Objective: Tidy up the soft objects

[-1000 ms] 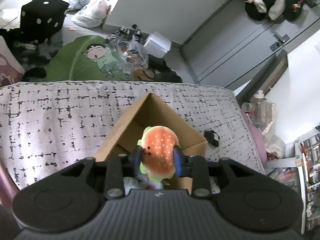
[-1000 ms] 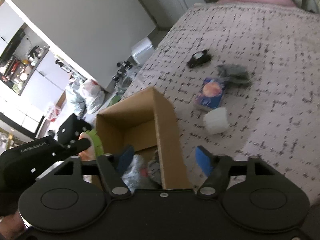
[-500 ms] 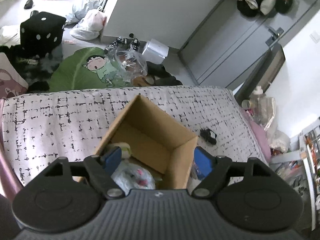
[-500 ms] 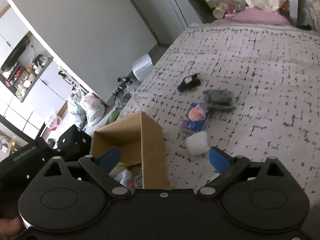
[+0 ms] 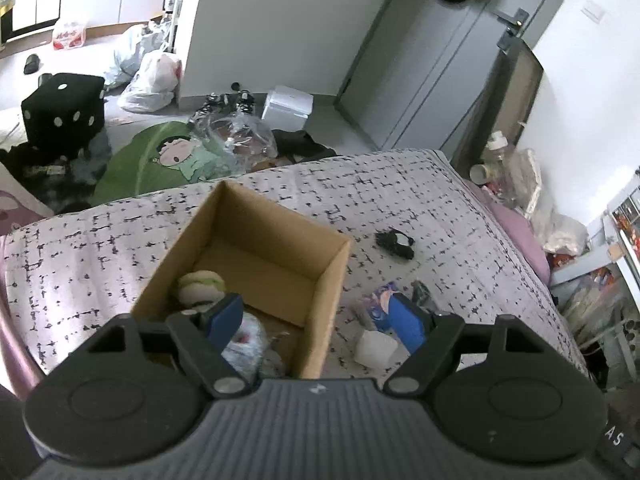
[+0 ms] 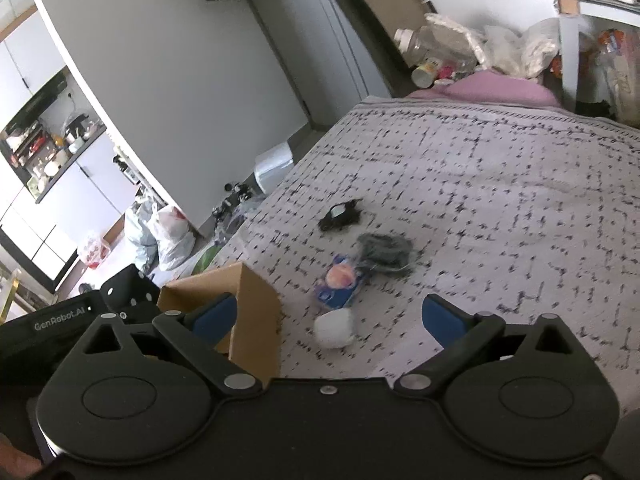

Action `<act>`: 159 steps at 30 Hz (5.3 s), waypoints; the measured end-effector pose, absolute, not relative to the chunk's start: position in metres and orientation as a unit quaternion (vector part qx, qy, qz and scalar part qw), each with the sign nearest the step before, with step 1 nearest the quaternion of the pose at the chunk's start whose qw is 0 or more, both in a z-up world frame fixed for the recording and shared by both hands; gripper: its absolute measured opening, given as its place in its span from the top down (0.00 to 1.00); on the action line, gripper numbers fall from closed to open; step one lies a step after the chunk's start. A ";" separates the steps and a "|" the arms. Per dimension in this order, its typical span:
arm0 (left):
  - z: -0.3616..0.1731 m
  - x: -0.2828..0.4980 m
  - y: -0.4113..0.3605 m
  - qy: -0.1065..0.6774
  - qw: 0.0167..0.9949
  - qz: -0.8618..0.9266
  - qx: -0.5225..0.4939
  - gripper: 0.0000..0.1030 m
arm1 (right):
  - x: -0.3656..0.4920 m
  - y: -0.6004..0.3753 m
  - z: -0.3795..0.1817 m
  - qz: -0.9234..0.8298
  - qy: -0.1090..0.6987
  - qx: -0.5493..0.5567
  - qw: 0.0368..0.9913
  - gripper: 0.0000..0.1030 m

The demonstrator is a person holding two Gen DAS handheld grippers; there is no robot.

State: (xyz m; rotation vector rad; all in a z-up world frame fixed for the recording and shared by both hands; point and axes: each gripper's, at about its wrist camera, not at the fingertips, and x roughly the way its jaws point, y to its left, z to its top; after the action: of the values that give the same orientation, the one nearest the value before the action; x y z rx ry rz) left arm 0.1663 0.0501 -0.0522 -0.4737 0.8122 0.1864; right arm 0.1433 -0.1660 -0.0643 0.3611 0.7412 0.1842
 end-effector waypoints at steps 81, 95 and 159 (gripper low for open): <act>-0.200 0.285 -0.064 0.533 0.819 0.101 -0.190 0.57 | 0.306 -0.221 -0.185 0.158 0.474 0.290 0.816 0.13; -0.193 0.287 -0.062 0.528 0.815 0.115 -0.208 0.58 | 0.317 -0.197 -0.202 0.155 0.491 0.244 0.822 0.55; -0.065 0.229 0.116 0.451 0.880 -0.009 -0.151 0.58 | 0.170 -0.062 -0.053 0.100 0.372 0.171 0.907 0.63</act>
State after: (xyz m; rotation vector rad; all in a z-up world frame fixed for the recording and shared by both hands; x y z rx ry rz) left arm 0.2291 0.1158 -0.0654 -0.3144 0.9394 -0.0191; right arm 0.1699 -0.0618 -0.0526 0.3528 0.7687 0.2069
